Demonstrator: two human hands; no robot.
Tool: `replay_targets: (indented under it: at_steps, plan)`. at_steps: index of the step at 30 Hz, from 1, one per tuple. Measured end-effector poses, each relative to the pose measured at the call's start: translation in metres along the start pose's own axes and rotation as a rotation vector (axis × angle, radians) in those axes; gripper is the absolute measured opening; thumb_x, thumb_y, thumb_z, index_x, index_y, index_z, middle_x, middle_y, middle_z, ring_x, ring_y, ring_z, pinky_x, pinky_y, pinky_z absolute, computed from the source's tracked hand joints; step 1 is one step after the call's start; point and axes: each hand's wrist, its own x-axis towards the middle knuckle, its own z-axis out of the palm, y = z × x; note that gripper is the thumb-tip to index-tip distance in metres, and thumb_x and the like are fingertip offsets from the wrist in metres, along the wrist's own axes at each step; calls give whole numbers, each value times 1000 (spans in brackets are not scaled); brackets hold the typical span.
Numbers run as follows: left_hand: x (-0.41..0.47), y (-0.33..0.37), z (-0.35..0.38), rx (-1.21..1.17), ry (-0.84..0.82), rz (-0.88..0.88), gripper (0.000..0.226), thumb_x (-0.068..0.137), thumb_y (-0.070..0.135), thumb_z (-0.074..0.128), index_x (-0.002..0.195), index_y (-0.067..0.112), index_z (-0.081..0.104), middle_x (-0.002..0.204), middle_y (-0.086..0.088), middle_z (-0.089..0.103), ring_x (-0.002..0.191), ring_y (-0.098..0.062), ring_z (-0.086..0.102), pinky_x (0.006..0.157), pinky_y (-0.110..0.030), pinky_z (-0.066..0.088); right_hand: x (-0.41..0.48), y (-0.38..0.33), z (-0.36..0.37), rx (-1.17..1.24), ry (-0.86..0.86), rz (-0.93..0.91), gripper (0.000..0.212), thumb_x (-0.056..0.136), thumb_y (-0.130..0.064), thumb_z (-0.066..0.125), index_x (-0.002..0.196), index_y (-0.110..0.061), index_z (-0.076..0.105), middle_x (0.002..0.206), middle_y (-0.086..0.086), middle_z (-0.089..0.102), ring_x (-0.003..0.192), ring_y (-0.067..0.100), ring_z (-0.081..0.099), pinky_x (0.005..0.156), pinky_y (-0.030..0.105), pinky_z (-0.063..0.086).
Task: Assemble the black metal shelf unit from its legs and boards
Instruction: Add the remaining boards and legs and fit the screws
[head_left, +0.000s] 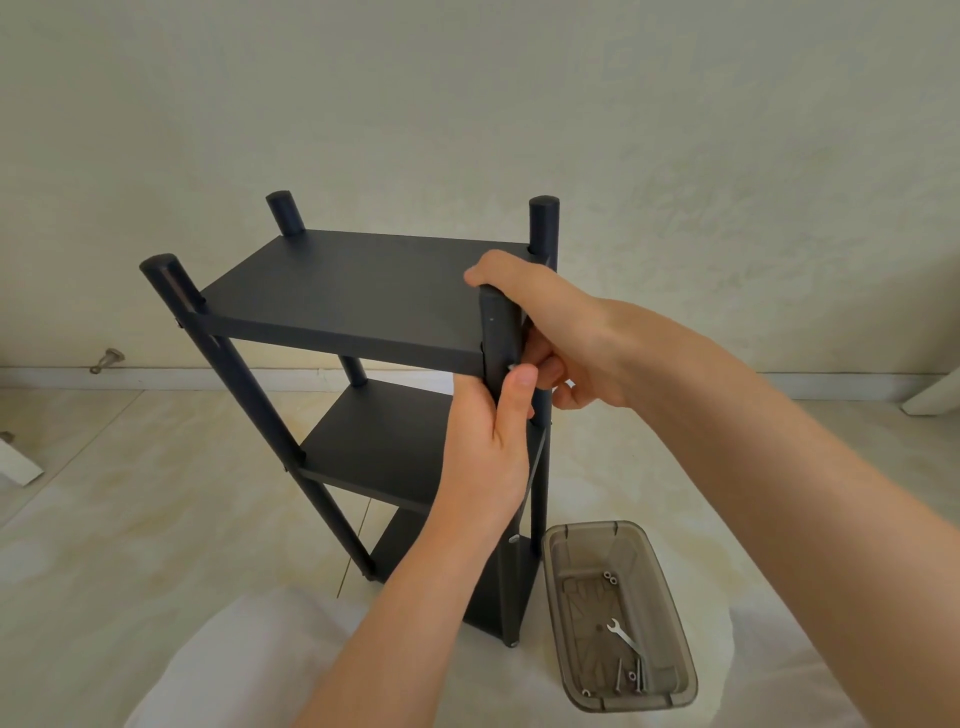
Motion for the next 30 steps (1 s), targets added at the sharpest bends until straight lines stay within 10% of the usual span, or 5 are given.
replay_targets:
  at_steps: [5, 11, 18, 30]
  plan:
    - [-1, 2, 0, 2, 20, -12, 36, 83, 56, 38, 82, 21, 45, 70, 10, 51, 63, 11, 56, 59, -5, 43, 0, 2, 3, 33, 8, 1, 54, 88, -63, 46, 72, -11, 49, 51, 3, 42, 45, 11, 27, 50, 21, 29]
    - [1, -2, -3, -11, 14, -9, 39, 86, 58, 39, 83, 21, 49, 68, 29, 58, 67, 10, 57, 65, -4, 43, -13, -4, -2, -30, -77, -53, 66, 83, -76, 43, 82, -11, 52, 76, 12, 38, 68, 19, 19, 58, 27, 30]
    - [-3, -3, -5, -91, 55, -25, 35, 84, 57, 46, 87, 23, 57, 70, 21, 67, 74, 7, 65, 68, -1, 44, -21, 10, -8, -96, 7, -131, 79, 83, -85, 26, 93, -15, 60, 55, -2, 49, 56, 16, 36, 57, 28, 37]
    - [-2, 2, 3, -327, 249, -122, 34, 69, 54, 69, 92, 28, 67, 82, 16, 74, 81, -1, 72, 66, -7, 51, -24, 32, -3, 179, 97, -190, 44, 100, -47, 48, 111, -8, 65, 82, 5, 52, 66, 17, 47, 60, 28, 43]
